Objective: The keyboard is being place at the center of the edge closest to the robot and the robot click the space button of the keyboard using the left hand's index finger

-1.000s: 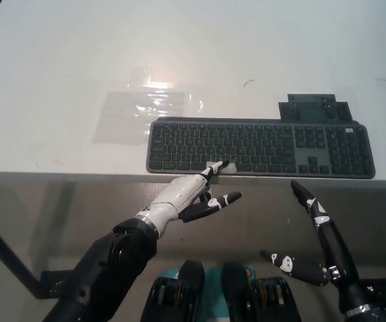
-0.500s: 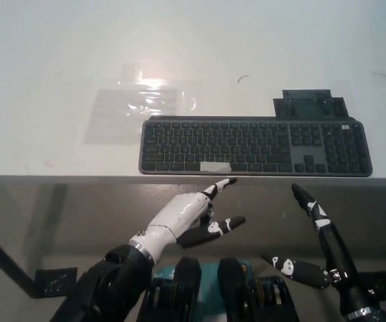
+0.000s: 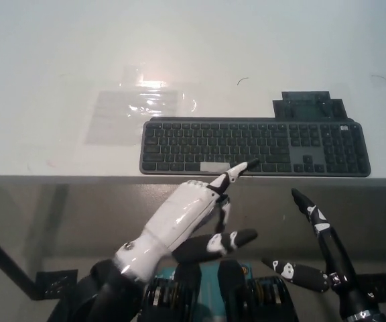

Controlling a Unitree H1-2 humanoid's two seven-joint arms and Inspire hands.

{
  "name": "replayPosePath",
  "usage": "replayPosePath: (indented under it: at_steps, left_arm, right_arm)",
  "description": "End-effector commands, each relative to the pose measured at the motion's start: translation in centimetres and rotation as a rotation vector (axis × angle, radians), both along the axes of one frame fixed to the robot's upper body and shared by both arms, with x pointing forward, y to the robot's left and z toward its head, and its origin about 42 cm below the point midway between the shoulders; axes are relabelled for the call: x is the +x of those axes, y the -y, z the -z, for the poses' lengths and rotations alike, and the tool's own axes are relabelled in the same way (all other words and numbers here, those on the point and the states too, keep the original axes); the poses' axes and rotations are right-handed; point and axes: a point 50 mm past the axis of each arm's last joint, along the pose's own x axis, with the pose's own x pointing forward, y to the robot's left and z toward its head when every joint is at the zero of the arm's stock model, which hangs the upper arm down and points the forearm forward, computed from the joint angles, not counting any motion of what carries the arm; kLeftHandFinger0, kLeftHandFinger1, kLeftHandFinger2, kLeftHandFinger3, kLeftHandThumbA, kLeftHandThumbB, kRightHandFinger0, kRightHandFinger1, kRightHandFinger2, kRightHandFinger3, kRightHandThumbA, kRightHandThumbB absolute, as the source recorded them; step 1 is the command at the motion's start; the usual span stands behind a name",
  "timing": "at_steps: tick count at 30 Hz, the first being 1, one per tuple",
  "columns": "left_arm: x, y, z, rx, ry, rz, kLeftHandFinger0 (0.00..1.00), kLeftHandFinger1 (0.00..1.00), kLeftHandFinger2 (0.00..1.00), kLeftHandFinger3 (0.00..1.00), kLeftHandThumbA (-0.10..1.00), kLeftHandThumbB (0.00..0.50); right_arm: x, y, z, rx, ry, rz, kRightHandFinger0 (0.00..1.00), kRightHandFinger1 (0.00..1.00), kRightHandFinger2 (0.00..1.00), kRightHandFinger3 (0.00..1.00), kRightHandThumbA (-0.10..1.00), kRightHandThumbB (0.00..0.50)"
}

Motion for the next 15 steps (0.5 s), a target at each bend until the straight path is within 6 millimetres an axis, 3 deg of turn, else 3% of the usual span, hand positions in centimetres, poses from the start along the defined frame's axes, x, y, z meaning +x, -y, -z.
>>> replayPosePath:
  at_steps: [1, 2, 3, 5, 6, 7, 8, 9, 15]
  left_arm:
    - [-7.5, -4.8, -6.2, -0.205, 0.158, 0.139, 0.00, 0.00, 0.04, 1.00, 1.00, 0.400]
    - [-7.6, -5.0, -6.0, -0.205, 0.151, 0.137, 0.00, 0.00, 0.01, 1.00, 1.00, 0.399]
    - [-7.7, -5.4, -5.4, -0.214, 0.121, 0.127, 0.12, 0.07, 0.12, 1.00, 1.00, 0.364]
    - [-8.3, -6.6, -3.8, -0.239, 0.034, 0.104, 0.53, 0.41, 0.46, 1.00, 1.00, 0.355]
    - [-8.4, -7.0, -3.3, -0.240, 0.013, 0.090, 0.65, 0.46, 0.54, 1.00, 1.00, 0.350]
    - [-8.6, -7.3, -2.7, -0.249, -0.015, 0.076, 0.87, 0.63, 0.73, 1.00, 1.00, 0.352]
    - [-8.5, -7.6, -2.3, -0.251, -0.025, 0.079, 0.99, 0.86, 0.99, 1.00, 1.00, 0.328]
    - [-8.6, -8.2, -1.4, -0.261, -0.080, 0.071, 1.00, 1.00, 1.00, 1.00, 1.00, 0.329]
    - [-8.9, -10.1, 1.7, -0.272, -0.241, -0.025, 1.00, 1.00, 1.00, 1.00, 1.00, 0.389]
  right_arm:
    - [0.0, -0.1, -1.4, 0.011, 0.079, -0.012, 1.00, 1.00, 1.00, 1.00, 1.00, 0.424]
    - [-0.1, -0.2, -1.3, 0.014, 0.078, -0.012, 1.00, 1.00, 1.00, 1.00, 1.00, 0.424]
    - [-0.1, -0.2, -1.2, 0.012, 0.077, -0.012, 1.00, 1.00, 1.00, 1.00, 1.00, 0.413]
    - [-0.3, -0.2, -1.0, 0.020, 0.073, -0.014, 1.00, 1.00, 1.00, 1.00, 1.00, 0.406]
    - [-0.3, -0.2, -0.9, 0.023, 0.071, -0.016, 1.00, 1.00, 1.00, 1.00, 1.00, 0.406]
    - [-0.3, -0.3, -0.9, 0.026, 0.068, -0.015, 1.00, 1.00, 1.00, 1.00, 1.00, 0.413]
    - [-0.3, -0.3, -0.8, 0.026, 0.066, -0.015, 1.00, 1.00, 1.00, 1.00, 1.00, 0.412]
    - [-0.4, -0.4, -0.7, 0.031, 0.058, -0.016, 1.00, 1.00, 1.00, 1.00, 1.00, 0.419]
    - [-0.5, -0.5, -0.5, 0.038, 0.049, -0.015, 1.00, 1.00, 1.00, 1.00, 1.00, 0.429]
